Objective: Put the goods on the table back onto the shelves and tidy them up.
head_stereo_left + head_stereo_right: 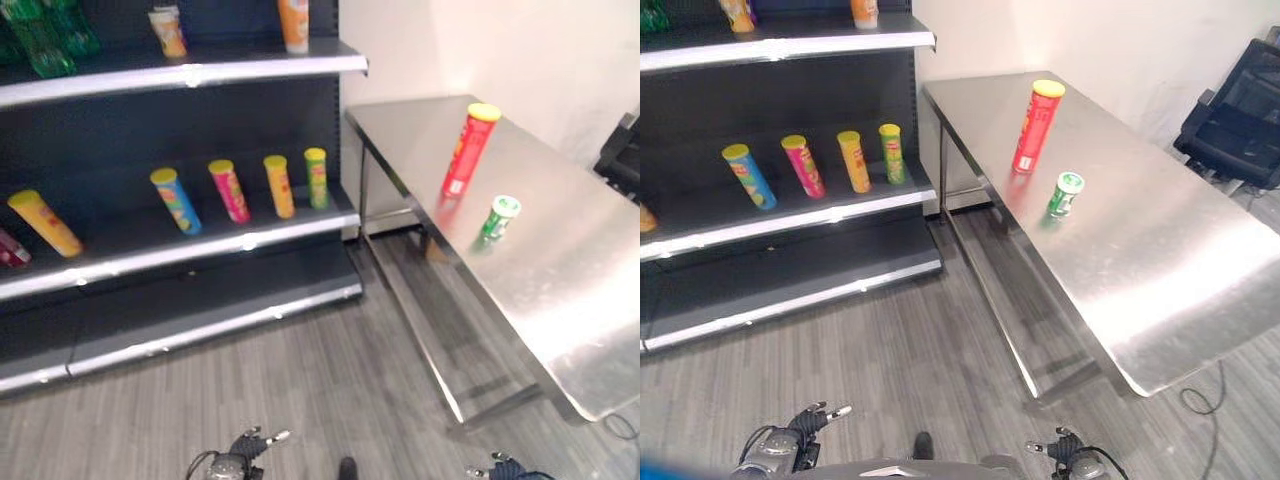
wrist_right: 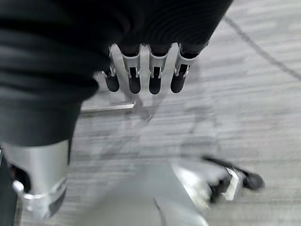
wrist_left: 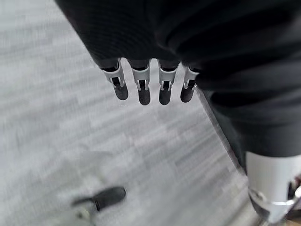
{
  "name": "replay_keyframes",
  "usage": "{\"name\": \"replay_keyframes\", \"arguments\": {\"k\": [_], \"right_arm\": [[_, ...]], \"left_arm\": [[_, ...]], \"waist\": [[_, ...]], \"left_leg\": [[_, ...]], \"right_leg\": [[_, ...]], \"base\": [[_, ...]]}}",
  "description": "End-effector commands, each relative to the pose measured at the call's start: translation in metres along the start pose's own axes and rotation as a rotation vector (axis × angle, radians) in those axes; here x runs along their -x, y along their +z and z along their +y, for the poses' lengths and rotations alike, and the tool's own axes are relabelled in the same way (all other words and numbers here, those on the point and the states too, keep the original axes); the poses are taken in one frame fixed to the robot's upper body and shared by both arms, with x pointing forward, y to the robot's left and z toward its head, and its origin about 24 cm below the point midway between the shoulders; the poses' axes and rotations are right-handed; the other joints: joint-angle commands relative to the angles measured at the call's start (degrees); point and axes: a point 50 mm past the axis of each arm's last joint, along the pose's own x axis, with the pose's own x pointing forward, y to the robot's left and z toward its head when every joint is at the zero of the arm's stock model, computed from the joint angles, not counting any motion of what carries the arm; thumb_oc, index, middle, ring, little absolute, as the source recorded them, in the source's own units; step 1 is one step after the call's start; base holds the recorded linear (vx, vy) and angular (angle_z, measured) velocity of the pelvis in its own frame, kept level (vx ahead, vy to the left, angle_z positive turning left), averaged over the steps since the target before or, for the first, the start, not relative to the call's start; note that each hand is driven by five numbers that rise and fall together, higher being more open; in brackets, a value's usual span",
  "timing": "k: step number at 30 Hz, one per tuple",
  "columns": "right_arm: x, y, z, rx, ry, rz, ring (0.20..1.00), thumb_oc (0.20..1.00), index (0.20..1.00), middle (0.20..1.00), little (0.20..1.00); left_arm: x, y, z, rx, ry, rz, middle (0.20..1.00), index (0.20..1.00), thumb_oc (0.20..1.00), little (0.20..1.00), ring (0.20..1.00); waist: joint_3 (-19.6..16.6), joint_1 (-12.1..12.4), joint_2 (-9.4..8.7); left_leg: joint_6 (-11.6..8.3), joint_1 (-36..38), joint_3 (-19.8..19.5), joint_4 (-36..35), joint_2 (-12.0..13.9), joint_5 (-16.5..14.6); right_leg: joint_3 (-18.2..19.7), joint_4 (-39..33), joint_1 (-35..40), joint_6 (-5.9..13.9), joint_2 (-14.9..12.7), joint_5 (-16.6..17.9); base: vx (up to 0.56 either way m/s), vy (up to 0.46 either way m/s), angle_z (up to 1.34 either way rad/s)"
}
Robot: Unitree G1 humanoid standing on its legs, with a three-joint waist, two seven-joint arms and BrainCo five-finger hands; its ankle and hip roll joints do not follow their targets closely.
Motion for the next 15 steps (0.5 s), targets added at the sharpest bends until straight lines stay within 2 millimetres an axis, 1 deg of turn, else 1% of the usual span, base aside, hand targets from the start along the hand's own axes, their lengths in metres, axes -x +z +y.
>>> {"name": "replay_keyframes", "arguments": {"k": [1,2,4,5,7,8,9,11,12,13,15], "right_arm": [[-0.001,0.005,-0.020,0.014,-0.044,-0.021,1.000,1.000,1.000,1.000,1.000],[-0.001,0.005,-0.018,0.014,-0.039,-0.013,1.000,1.000,1.000,1.000,1.000],[-0.001,0.002,-0.016,0.017,-0.032,-0.003,1.000,1.000,1.000,1.000,1.000],[-0.001,0.002,-0.016,0.017,-0.032,-0.003,1.000,1.000,1.000,1.000,1.000],[-0.001,0.001,-0.015,0.021,-0.027,0.003,1.000,1.000,1.000,1.000,1.000],[-0.001,0.001,-0.015,0.021,-0.027,0.003,1.000,1.000,1.000,1.000,1.000],[0.000,0.000,-0.013,0.028,-0.021,0.002,1.000,1.000,1.000,1.000,1.000],[0.000,-0.002,-0.011,0.033,-0.014,0.005,1.000,1.000,1.000,1.000,1.000],[0.001,-0.005,-0.011,0.036,-0.012,0.013,1.000,1.000,1.000,1.000,1.000],[0.001,-0.005,-0.011,0.036,-0.012,0.013,1.000,1.000,1.000,1.000,1.000],[0.001,-0.009,-0.012,0.040,-0.016,0.024,1.000,1.000,1.000,1.000,1.000]], "left_arm": [[0.000,0.016,0.018,-0.006,0.053,-0.067,1.000,1.000,1.000,1.000,1.000],[-0.001,0.021,0.018,-0.016,0.049,-0.079,1.000,1.000,1.000,1.000,1.000],[-0.001,0.022,0.016,-0.029,0.042,-0.084,1.000,1.000,1.000,1.000,1.000],[-0.001,0.022,0.016,-0.029,0.042,-0.084,1.000,1.000,1.000,1.000,1.000],[-0.002,0.023,0.014,-0.039,0.034,-0.088,1.000,1.000,1.000,1.000,1.000],[-0.002,0.023,0.014,-0.039,0.034,-0.088,1.000,1.000,1.000,1.000,1.000],[-0.001,0.021,0.012,-0.046,0.028,-0.079,1.000,1.000,1.000,1.000,1.000],[-0.002,0.018,0.009,-0.056,0.017,-0.070,1.000,1.000,1.000,1.000,1.000],[-0.001,0.016,0.008,-0.067,0.012,-0.061,1.000,1.000,1.000,1.000,1.000],[-0.001,0.016,0.008,-0.067,0.012,-0.060,1.000,1.000,1.000,1.000,1.000],[-0.001,0.012,0.005,-0.075,0.006,-0.046,1.000,1.000,1.000,1.000,1.000]], "waist": [[2.8,-1.5,0.46],[3.3,-2.4,0.08],[3.7,-3.3,-0.61],[3.9,-3.3,-0.57],[4.4,-4.0,-0.91],[4.4,-4.0,-0.91],[4.4,-4.2,-1.64],[4.1,-4.5,-2.16],[3.7,-4.5,-2.53],[3.7,-4.5,-2.52],[2.7,-4.4,-2.61]], "left_leg": [[-8.18,-2.3,0.7,4.5,5.9,-4.0],[-8.49,-1.7,0.3,4.6,5.5,-4.6],[-8.57,0.0,-0.3,4.1,4.8,-5.3],[-8.58,0.3,-0.4,4.0,4.8,-5.3],[-8.64,1.8,-0.9,3.4,4.4,-5.8],[-8.64,1.9,-0.9,3.4,4.4,-5.8],[-8.81,3.0,-1.2,3.0,4.0,-6.4],[-8.93,4.0,-1.7,3.3,3.7,-7.5],[-9.06,4.5,-1.8,3.3,3.5,-8.0],[-9.07,4.5,-1.8,3.3,3.6,-8.0],[-9.49,4.9,-1.6,3.3,3.9,-8.6]], "right_leg": [[-3.9,-18.3,3.2,-2.06,4.2,7.9],[-3.6,-25.1,2.0,-1.43,6.5,6.6],[-2.2,-32.3,1.7,-0.55,8.7,7.8],[-2.3,-32.5,2.1,-0.56,8.7,7.9],[-0.6,-36.0,0.1,0.12,10.6,9.6],[-0.6,-36.1,0.2,0.12,10.6,9.6],[-1.1,-39.4,0.4,0.35,10.7,11.6],[-0.7,-41.3,0.3,0.15,11.1,12.7],[-0.6,-42.8,1.4,-0.11,11.0,12.9],[-0.6,-42.8,1.5,-0.11,11.1,13.0],[-0.8,-44.7,3.3,-0.58,11.2,13.1]], "base": [[0.21,-0.006,-0.14],[0.13,-0.043,-0.04],[0.15,-0.041,0.00],[0.12,-0.015,0.11],[0.10,-0.014,0.31],[0.13,-0.056,0.29],[0.13,-0.062,0.14],[0.22,-0.109,-0.06],[0.16,-0.088,0.06],[0.11,-0.064,0.20],[0.14,-0.092,0.20]]}}
